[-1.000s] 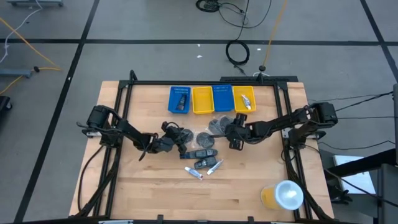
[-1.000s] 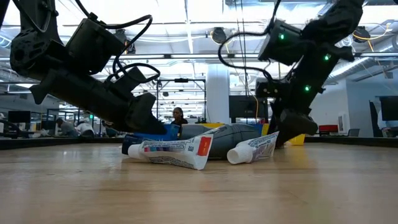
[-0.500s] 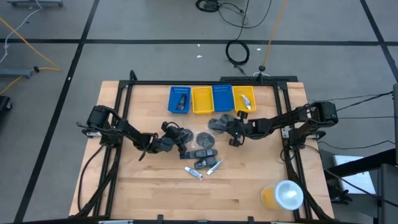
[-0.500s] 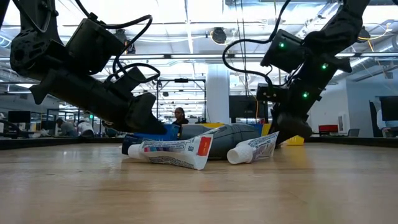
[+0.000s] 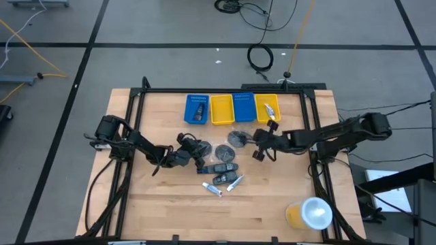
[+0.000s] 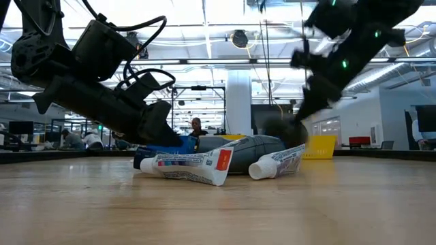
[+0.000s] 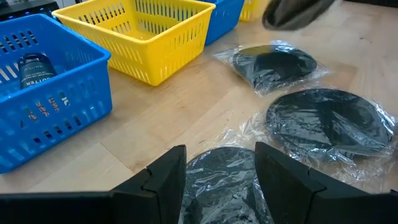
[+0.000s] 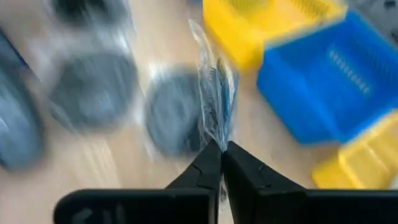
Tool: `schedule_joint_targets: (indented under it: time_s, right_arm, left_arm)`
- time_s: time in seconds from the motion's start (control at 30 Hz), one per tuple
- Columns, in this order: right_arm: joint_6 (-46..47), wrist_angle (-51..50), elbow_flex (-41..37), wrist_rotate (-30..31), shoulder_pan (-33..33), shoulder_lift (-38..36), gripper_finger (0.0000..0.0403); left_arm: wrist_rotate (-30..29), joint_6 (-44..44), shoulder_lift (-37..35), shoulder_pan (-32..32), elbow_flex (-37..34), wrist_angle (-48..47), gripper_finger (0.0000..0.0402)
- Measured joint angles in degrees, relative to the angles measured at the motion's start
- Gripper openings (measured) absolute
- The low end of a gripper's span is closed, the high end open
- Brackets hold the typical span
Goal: Pick & Place Travel size toiletries
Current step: Put the black hairbrush into the right blue bin
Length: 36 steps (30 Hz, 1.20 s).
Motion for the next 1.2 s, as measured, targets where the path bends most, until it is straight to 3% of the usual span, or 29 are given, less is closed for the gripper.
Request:
schedule_joint_targets:
  time_s: [0.23,0.43,0.63,0.83,1.2]
  right_arm:
    - [1.4,18.9,0.2,0.4,-6.4,-0.1,0.0004]
    - [7.2,22.7,0.1,0.1,-16.1,2.8,0.0003]
    - [14.0,30.2,0.1,-6.3,-22.8,8.3,0.0003]
    - [18.4,32.9,0.2,-7.3,-25.3,13.8,0.0003]
    - [21.5,33.4,0.2,-7.4,-26.0,15.4,0.0011]
  left_arm:
    - [0.0,-0.1,0.0,0.0,0.0,0.3,0.0186]
    - [0.1,-0.1,0.0,0.0,0.0,0.6,0.0186]
    - [0.3,0.0,0.0,-0.2,0.0,0.6,0.0186]
    - [0.4,0.2,0.0,-0.4,0.0,0.5,0.0186]
    - [1.1,0.2,0.0,-0.4,0.0,0.5,0.0186]
